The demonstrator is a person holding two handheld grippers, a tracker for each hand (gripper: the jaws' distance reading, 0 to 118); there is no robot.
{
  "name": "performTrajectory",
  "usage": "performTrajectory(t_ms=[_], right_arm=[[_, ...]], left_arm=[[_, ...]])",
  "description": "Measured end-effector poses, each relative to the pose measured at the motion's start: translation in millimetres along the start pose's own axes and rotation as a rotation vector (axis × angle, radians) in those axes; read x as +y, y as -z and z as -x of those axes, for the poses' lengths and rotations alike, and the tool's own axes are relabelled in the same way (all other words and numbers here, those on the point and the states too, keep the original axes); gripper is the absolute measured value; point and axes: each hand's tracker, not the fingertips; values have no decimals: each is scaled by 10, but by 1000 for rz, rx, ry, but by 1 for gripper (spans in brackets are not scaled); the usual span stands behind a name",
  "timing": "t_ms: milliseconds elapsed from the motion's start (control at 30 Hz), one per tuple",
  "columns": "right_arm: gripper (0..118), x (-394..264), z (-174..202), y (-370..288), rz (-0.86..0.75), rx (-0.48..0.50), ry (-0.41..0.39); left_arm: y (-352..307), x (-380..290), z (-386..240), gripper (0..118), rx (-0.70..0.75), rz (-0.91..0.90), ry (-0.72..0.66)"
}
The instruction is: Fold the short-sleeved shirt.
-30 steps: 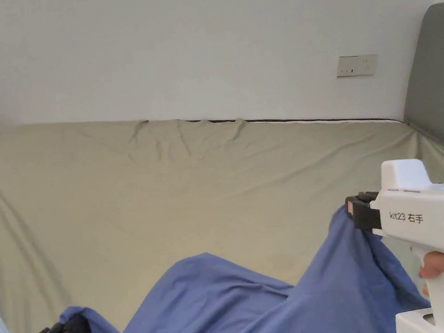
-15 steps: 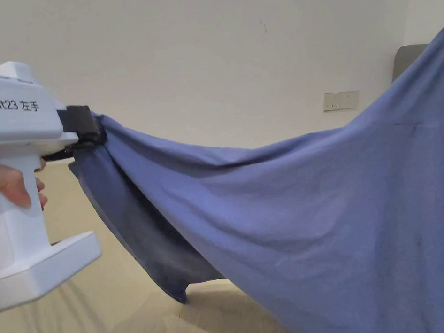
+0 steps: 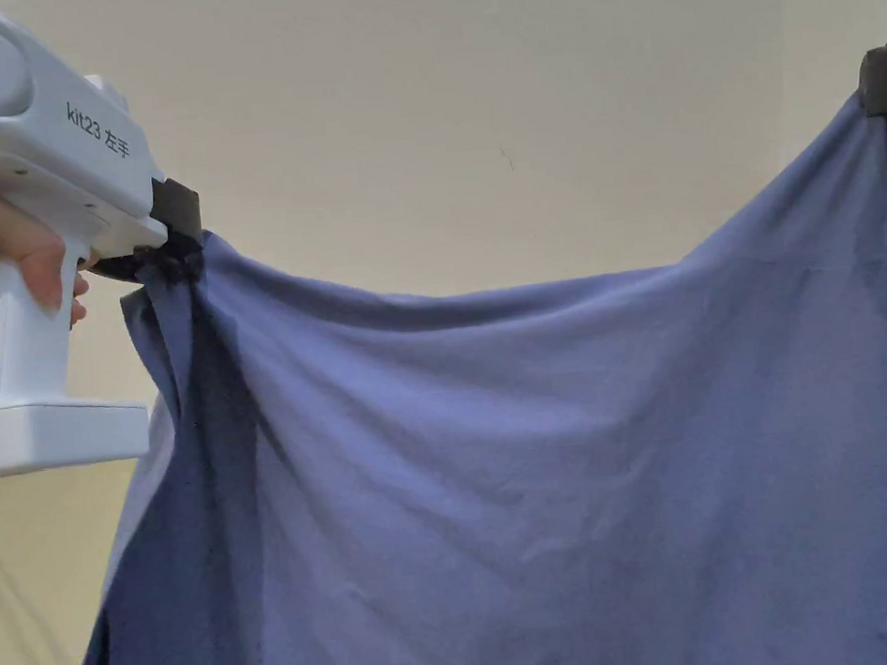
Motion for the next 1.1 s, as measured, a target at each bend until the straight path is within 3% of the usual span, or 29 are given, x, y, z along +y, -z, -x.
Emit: performTrajectory(t_ms=[67, 200, 367, 467, 567, 600, 733, 767, 800, 833, 900, 1000, 1033, 1067, 1100], right_arm=[[0, -92, 14, 305, 26, 15, 65], [0, -96, 152, 787, -39, -13, 44], [0, -21, 164, 1183, -159, 1, 206], [0, -46, 219, 1196, -204, -7, 134], [0, -154, 264, 1095, -208, 8, 81], [0, -250, 255, 1036, -181, 37, 134], [0, -570, 313, 706, -83, 71, 154], [0, -636, 349, 582, -54, 62, 138], [0, -678, 397, 460, -75, 77, 53], [0, -776, 443, 310, 13, 79, 120], [0, -901, 369, 87, -32, 95, 93], [0, -1090, 364, -434, 32, 113, 192], [0, -1149, 278, -566, 5, 117, 169], [0, -1235, 273, -728, 82, 101, 262], [0, -1287, 262, -914, 60, 96, 229]], left_arm=[[275, 61, 59, 4, -16, 8, 4], [783, 210, 71, 4, 5, 15, 3], [1165, 367, 102, 4, -29, -57, -33], [1289, 293, 158, 4, -46, -50, -11], [1430, 116, 242, 4, -96, -3, -63], [1472, 32, 273, 4, -133, 11, -68], [1425, -401, 224, 4, -211, 93, -86], [1387, -494, 202, 4, -221, 102, -64], [1322, -599, 185, 4, -226, 104, -57], [1270, -690, 191, 4, -248, 112, -51], [1117, -849, 184, 4, -247, 135, -89], [752, -1114, 175, 4, -271, 132, -75], [617, -1203, 172, 4, -269, 140, -93], [496, -1294, 182, 4, -274, 149, -112], [326, -1400, 175, 4, -278, 149, -109]])
